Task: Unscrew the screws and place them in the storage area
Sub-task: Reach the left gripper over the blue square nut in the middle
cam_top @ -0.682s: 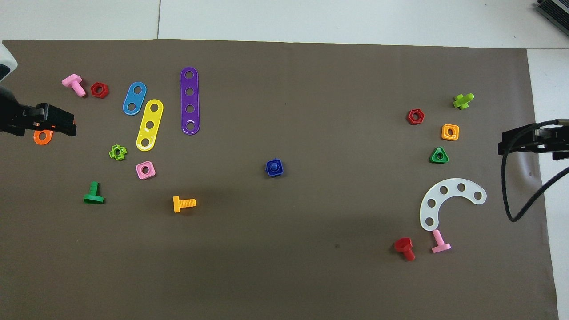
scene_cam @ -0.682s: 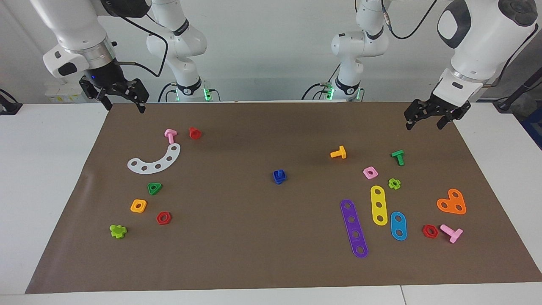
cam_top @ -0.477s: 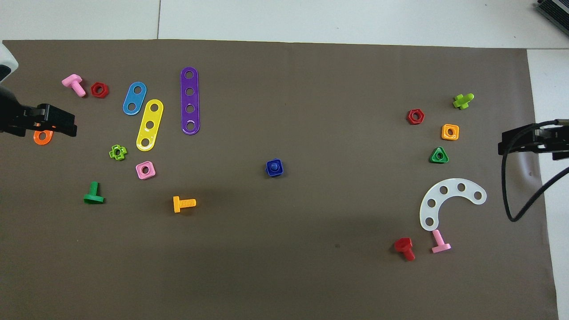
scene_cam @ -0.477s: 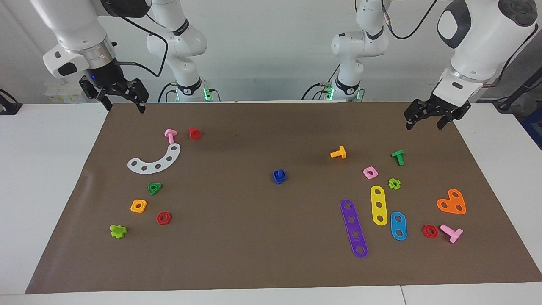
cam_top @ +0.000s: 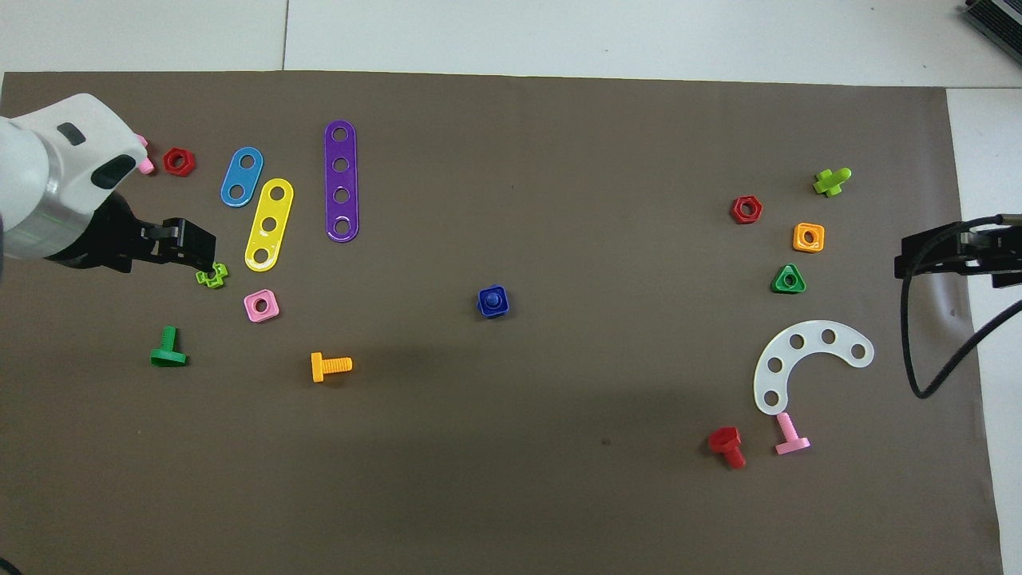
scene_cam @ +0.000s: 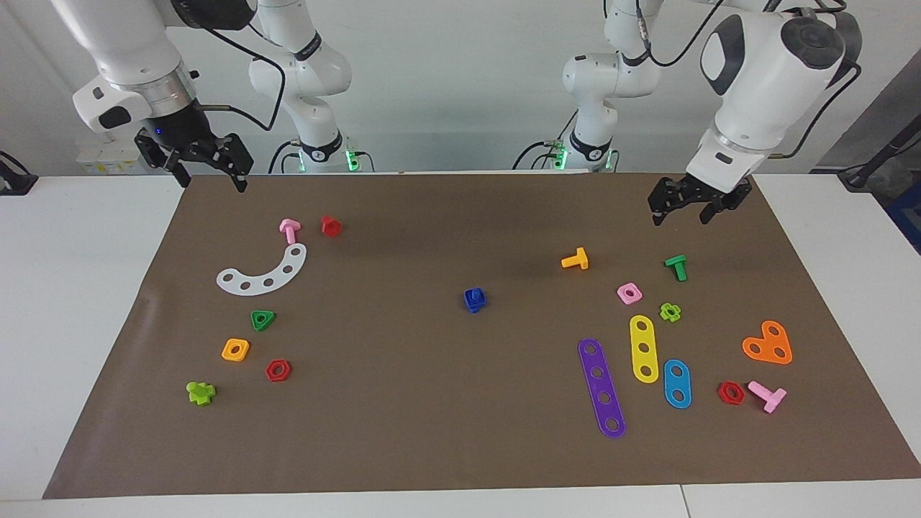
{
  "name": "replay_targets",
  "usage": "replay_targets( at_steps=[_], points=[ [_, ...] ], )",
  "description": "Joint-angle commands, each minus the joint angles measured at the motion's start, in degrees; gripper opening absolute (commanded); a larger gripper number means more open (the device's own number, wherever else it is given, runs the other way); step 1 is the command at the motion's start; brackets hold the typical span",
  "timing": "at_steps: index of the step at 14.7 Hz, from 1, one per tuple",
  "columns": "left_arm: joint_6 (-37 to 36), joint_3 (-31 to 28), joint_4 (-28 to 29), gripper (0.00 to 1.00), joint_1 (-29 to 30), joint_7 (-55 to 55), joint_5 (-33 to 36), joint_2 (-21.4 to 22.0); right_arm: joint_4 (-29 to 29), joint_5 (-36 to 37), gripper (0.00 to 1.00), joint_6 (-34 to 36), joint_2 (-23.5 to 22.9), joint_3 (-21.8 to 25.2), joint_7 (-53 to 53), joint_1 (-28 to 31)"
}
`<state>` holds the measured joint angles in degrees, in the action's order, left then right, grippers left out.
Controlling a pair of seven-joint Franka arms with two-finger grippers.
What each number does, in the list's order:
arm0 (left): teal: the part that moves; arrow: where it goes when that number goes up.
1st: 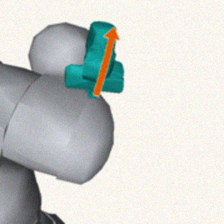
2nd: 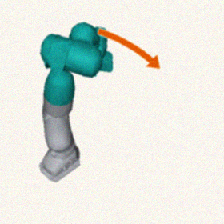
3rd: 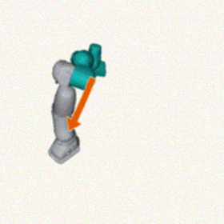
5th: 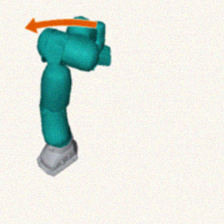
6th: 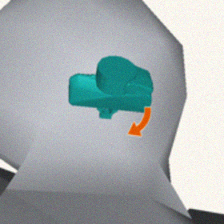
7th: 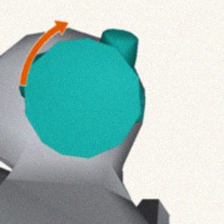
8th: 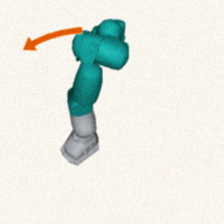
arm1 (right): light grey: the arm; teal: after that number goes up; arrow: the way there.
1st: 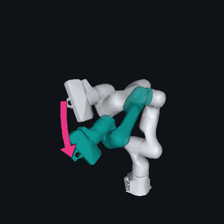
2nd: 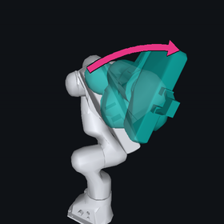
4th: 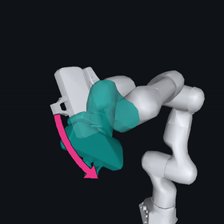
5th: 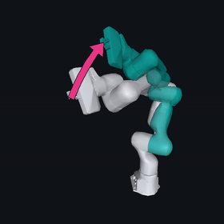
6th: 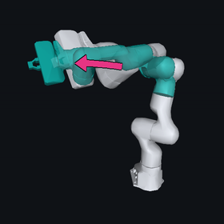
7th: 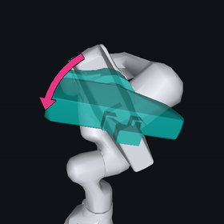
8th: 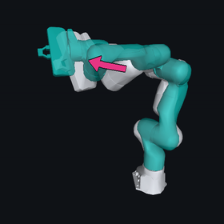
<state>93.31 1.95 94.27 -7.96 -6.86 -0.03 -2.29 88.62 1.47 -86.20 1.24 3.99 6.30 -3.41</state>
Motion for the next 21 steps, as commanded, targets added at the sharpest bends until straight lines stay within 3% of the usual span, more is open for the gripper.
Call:
replay_targets(
  at_steps=[1,4,10,14,16,21],
  points=[
    [7.21,-0.63,8.98,1.00,-4.68,-6.82,-0.32,4.65,1.02,-0.24,1.00,-0.02,0.96,0.31,-1.29,-0.11],
    [12.32,-0.54,11.99,1.00,-10.39,-9.21,-0.32,3.53,1.02,-0.24,1.00,-0.02,0.96,0.31,-1.29,-0.11],
    [24.45,-0.54,11.12,1.00,-19.89,-23.27,-0.41,-4.91,1.02,-0.24,1.00,-0.02,0.96,0.31,-1.29,-0.11],
    [28.59,-0.72,4.80,1.00,-25.69,-33.02,0.03,-15.18,1.02,-0.24,1.00,-0.02,0.96,0.31,-1.29,-0.11],
    [28.94,-0.72,1.46,0.99,-27.54,-37.50,2.30,-19.49,1.02,-0.24,1.00,0.07,0.96,0.31,-1.29,-0.11],
    [35.61,-0.72,2.41,0.95,-27.81,-39.55,3.46,-22.14,1.02,-0.24,1.00,0.07,0.96,0.31,-1.29,-0.11]
  ],
)
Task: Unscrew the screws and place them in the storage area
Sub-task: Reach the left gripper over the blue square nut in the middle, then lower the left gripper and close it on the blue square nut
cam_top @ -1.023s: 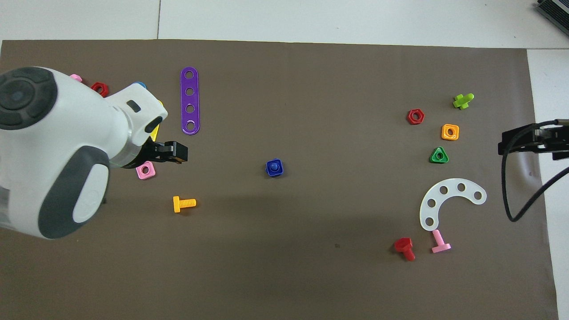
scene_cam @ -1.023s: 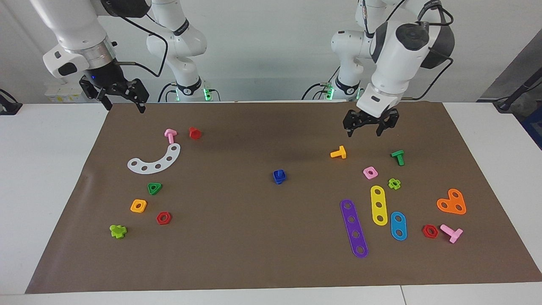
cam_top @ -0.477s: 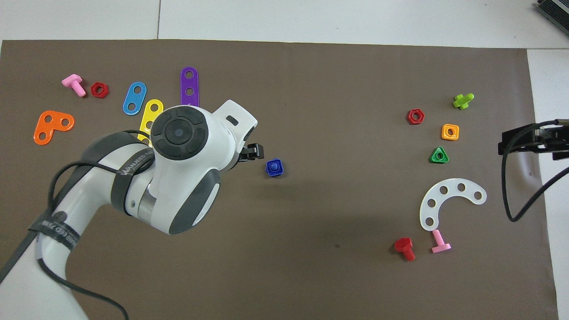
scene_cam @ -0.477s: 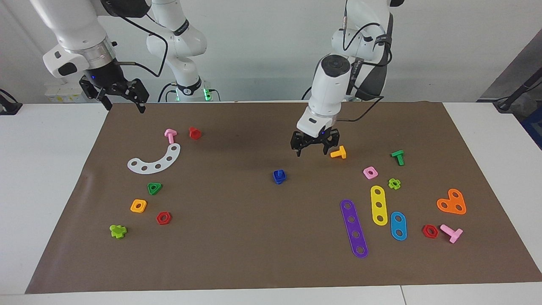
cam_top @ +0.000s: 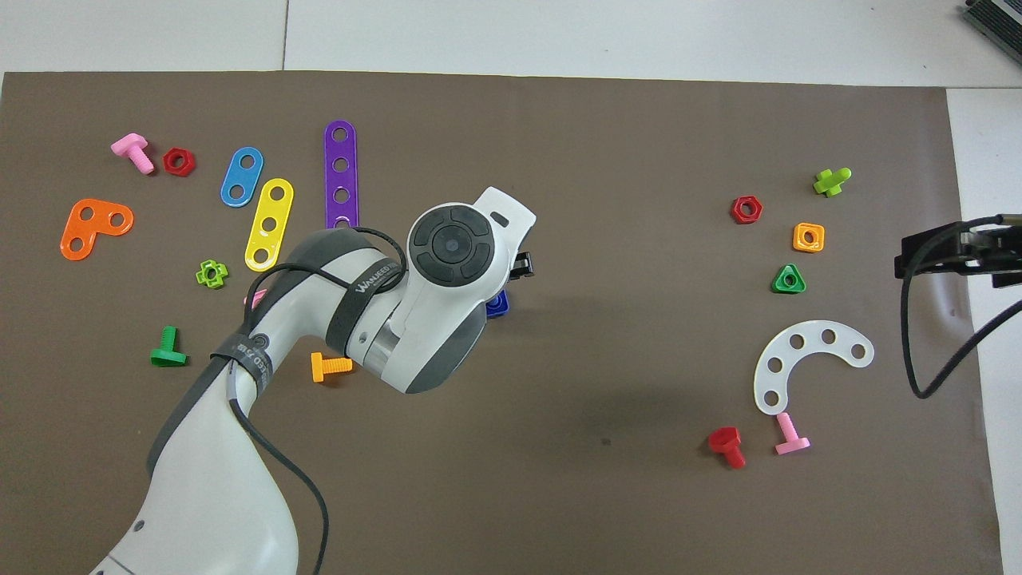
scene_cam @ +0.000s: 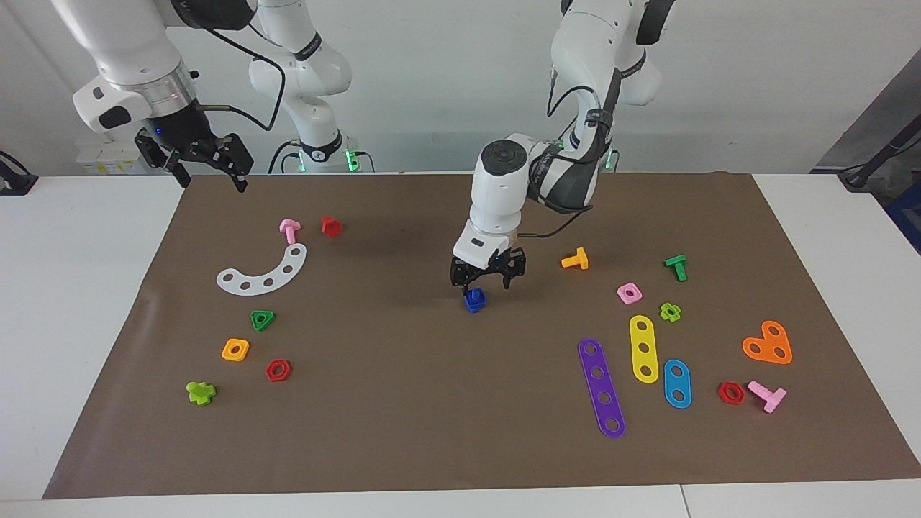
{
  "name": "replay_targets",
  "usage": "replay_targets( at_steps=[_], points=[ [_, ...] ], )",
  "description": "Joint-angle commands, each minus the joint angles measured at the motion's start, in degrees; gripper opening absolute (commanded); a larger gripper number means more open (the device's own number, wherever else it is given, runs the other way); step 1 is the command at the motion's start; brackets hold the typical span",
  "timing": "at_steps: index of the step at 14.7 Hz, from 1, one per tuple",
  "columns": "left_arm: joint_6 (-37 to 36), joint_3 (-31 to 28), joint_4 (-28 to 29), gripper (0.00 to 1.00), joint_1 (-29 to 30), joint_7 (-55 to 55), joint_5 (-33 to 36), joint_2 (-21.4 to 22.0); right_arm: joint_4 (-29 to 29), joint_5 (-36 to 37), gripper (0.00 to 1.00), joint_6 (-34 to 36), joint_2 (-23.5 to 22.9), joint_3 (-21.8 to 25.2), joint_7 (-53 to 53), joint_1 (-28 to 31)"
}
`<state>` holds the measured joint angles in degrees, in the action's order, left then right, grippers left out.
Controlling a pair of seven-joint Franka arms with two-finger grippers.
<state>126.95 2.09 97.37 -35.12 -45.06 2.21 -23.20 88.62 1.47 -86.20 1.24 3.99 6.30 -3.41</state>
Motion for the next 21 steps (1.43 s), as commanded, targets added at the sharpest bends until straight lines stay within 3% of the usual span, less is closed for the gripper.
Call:
replay_targets(
  at_steps=[1,6,21],
  points=[
    [2.59,-0.85,-0.60,0.93,-0.74,-1.87,1.22,-1.93,1.02,-0.24,1.00,0.07,0.96,0.31,-1.29,-0.11],
    [7.42,-0.85,3.70,0.89,-1.70,-1.88,1.30,-2.46,1.02,-0.24,1.00,0.07,0.96,0.31,-1.29,-0.11],
    [10.42,-0.85,6.61,0.73,-2.06,-1.70,2.80,-2.64,1.02,-0.24,1.00,0.07,0.96,0.31,-1.29,-0.11]
  ],
)
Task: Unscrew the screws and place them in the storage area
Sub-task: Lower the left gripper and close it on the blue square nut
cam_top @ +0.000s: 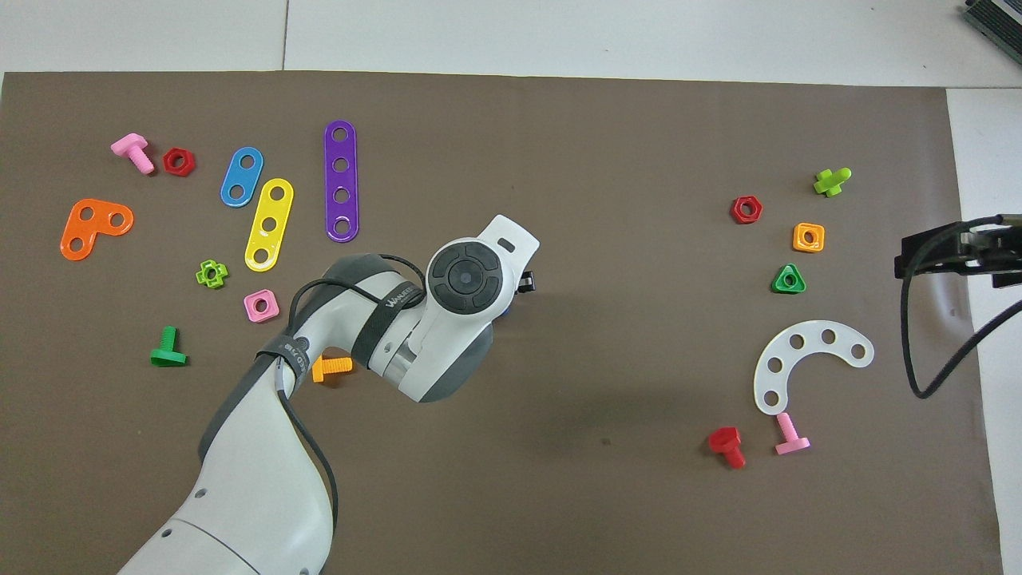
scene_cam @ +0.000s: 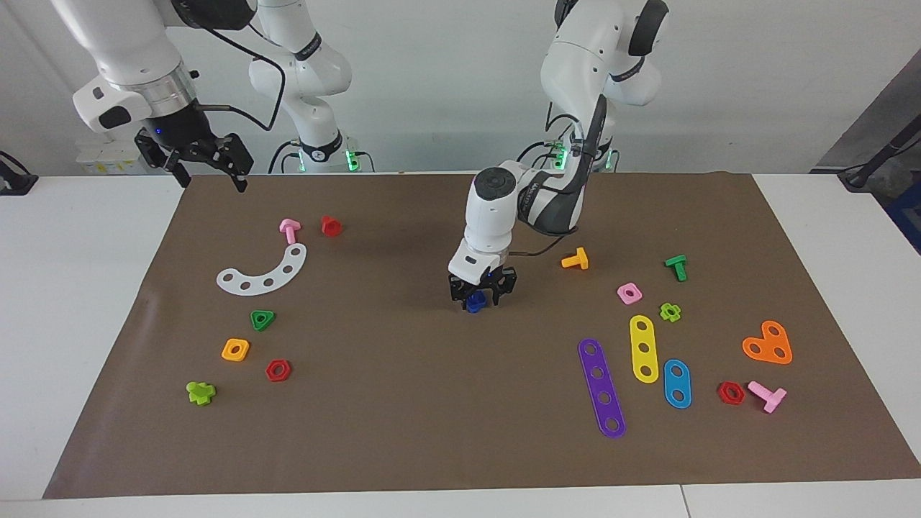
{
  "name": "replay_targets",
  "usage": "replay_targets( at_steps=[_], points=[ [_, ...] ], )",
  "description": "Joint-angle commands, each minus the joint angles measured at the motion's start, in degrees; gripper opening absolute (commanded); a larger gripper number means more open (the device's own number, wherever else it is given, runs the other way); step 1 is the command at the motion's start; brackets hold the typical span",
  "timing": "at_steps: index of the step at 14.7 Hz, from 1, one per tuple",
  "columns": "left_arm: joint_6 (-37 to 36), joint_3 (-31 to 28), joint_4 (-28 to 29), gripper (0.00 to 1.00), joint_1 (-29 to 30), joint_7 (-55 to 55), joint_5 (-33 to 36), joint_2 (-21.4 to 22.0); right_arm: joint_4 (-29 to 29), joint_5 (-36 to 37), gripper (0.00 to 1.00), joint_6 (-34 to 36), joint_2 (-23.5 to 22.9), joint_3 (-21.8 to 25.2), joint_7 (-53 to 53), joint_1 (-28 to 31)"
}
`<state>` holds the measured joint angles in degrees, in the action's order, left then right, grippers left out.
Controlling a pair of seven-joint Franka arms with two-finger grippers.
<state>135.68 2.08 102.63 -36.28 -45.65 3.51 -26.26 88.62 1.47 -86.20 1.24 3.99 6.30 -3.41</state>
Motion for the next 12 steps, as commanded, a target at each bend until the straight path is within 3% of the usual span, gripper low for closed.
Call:
replay_targets(
  at_steps=[1,12],
  points=[
    [1.61,-0.77,1.43,0.73,-0.90,-1.11,1.50,0.42,1.02,-0.24,1.00,0.07,0.96,0.31,-1.29,-0.11],
    [-0.67,-0.85,0.55,0.65,-1.69,-1.20,1.41,0.51,1.02,-0.24,1.00,0.07,0.96,0.31,-1.29,-0.11]
  ],
)
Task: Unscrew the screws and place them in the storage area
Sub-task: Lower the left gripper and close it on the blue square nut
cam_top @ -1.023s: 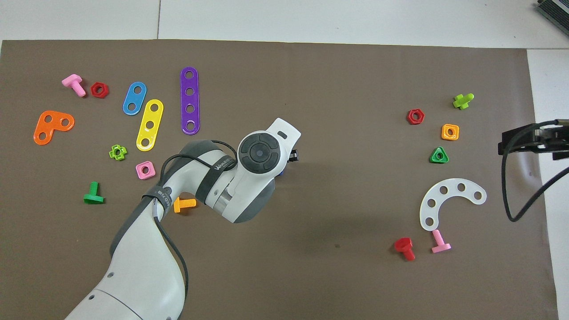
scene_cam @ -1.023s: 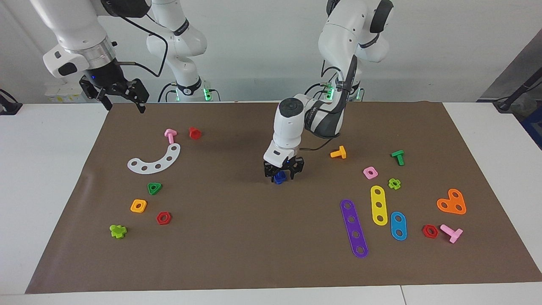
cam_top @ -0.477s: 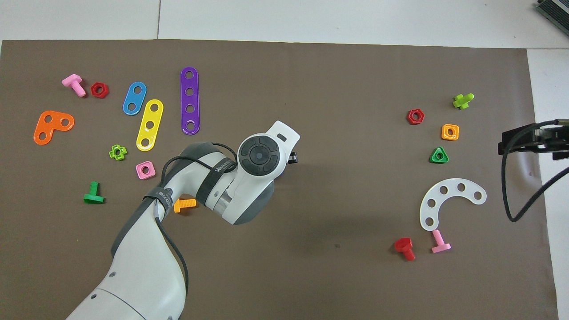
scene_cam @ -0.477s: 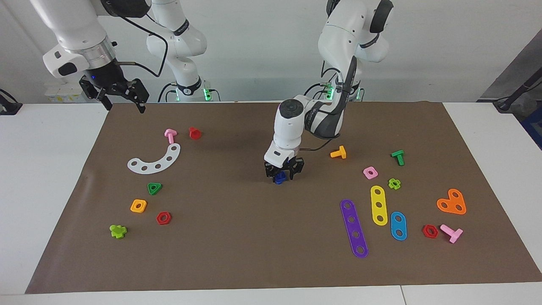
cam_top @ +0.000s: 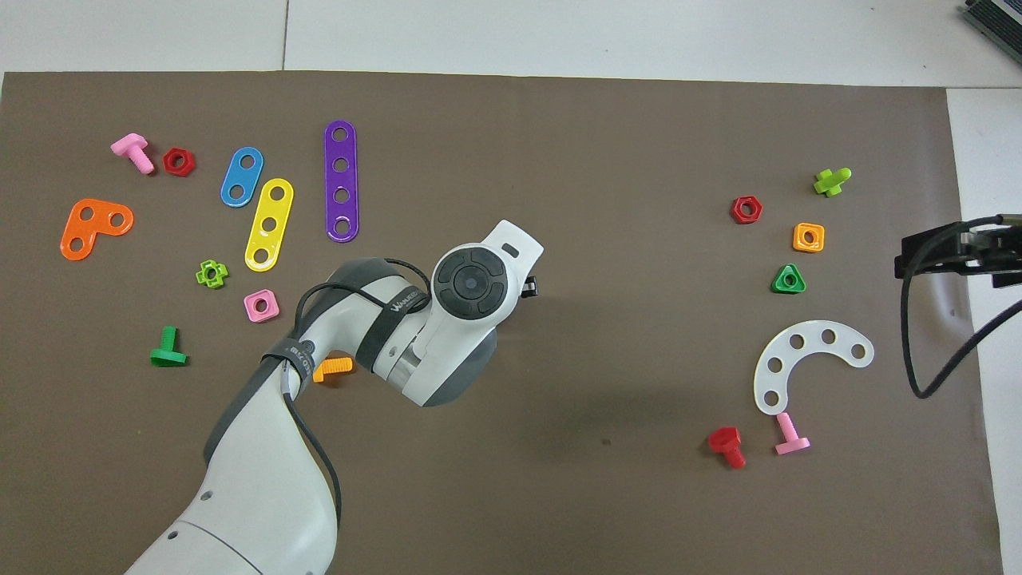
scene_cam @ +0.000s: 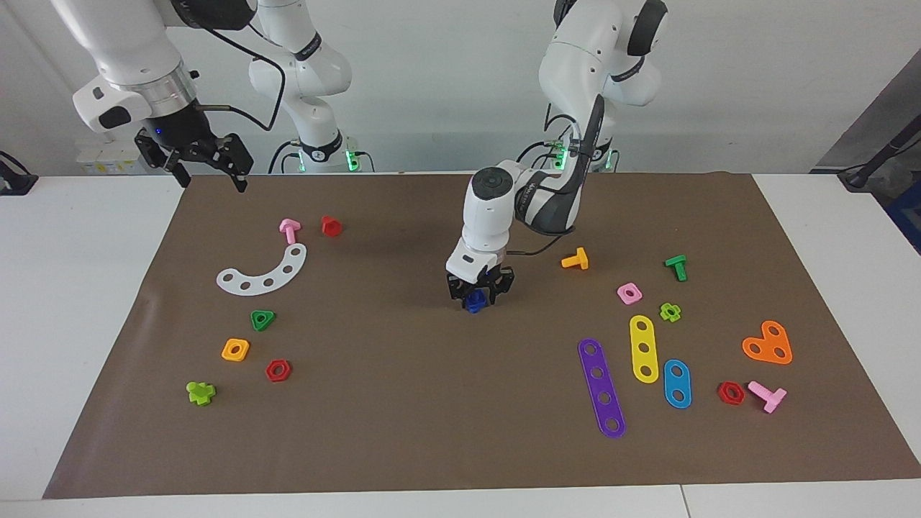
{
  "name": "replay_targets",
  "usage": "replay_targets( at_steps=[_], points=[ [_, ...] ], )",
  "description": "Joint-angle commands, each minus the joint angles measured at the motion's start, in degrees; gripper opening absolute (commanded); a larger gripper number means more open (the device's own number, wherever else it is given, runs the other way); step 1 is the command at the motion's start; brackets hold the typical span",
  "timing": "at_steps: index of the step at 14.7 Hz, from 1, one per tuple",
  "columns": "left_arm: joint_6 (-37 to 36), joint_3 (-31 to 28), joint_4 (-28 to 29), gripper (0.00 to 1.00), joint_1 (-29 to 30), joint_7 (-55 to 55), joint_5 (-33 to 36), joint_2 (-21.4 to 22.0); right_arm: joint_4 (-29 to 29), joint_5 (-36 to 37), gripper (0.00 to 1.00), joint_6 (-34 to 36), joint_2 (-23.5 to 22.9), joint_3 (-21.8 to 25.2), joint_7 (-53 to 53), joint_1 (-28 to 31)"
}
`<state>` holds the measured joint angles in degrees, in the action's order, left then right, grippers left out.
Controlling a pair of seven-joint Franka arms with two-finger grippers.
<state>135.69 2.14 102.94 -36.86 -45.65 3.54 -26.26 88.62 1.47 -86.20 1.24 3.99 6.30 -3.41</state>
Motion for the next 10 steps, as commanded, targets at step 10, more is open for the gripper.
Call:
replay_targets(
  at_steps=[10],
  points=[
    [-2.97,-0.91,-0.55,0.54,-1.20,-1.20,1.47,0.51,1.02,-0.24,1.00,0.07,0.96,0.31,-1.29,-0.11]
  ],
)
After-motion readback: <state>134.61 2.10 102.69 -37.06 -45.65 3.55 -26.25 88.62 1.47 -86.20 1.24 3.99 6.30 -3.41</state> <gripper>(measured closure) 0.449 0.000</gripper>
